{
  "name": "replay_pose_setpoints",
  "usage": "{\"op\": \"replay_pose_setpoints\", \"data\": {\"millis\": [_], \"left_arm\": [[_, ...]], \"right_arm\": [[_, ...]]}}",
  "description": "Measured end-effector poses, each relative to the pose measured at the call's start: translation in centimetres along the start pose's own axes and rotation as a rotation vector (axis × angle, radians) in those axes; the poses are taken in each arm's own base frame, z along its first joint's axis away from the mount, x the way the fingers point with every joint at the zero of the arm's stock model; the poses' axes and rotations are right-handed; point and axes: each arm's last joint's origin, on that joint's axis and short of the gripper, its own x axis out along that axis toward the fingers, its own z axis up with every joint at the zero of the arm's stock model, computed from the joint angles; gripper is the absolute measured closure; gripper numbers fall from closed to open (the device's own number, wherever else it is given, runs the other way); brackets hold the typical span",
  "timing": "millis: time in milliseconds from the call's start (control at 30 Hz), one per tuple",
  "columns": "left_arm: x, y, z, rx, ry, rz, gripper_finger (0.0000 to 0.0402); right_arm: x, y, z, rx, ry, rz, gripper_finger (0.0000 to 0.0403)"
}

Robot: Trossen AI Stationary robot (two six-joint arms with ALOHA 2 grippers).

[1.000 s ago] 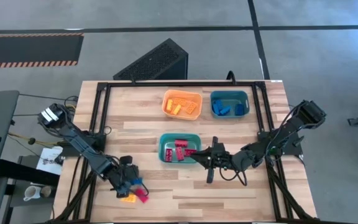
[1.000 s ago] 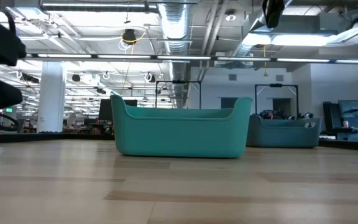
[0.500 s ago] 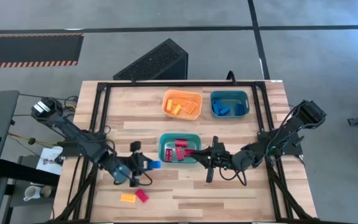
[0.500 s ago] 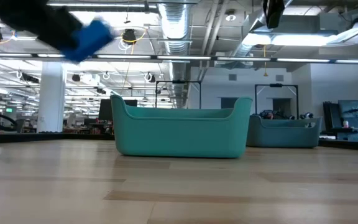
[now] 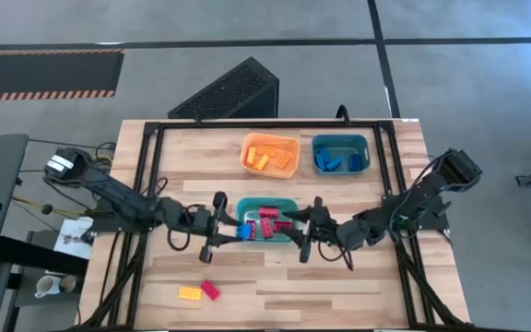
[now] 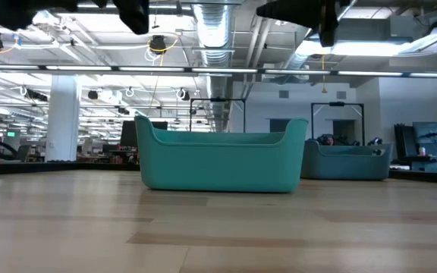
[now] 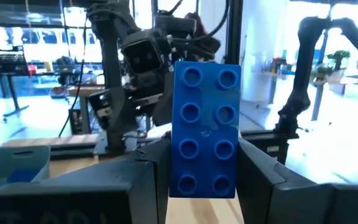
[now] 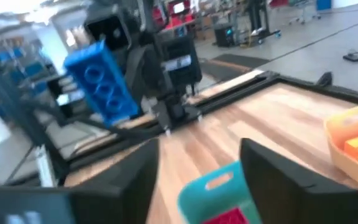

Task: Sort & place blocks by color
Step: Put the blue game piece into the blue bin

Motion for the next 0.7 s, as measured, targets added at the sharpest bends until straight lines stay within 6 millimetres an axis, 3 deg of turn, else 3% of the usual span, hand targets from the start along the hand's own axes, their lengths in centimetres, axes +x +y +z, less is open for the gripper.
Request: {"op": "replay_pose_setpoints", "data": {"millis": [133, 267, 500, 700], "left_arm": [[0.4, 1.4, -0.3, -0.041, -0.002, 0.002, 0.0299], [0.6, 2.6, -0.3, -0.110, 0.002, 0.043, 0.0299], [0.5, 3.4, -0.4, -0.143, 0.008, 0.012, 0.0299], [0.5, 2.8, -0.4, -0.156, 0.029, -0.103, 0.0299]], "right_arm": [[1.4, -1.0, 0.0, 0.003, -0.034, -0.045, 0.0104], [3.2, -0.9, 1.0, -0.081, -0.093, -0.054, 0.0070], [7.4, 0.8, 1.2, -0.232, -0.076, 0.072, 0.0046], [8.2, 1.9, 2.2, -0.268, -0.071, 0.136, 0.0047]]}}
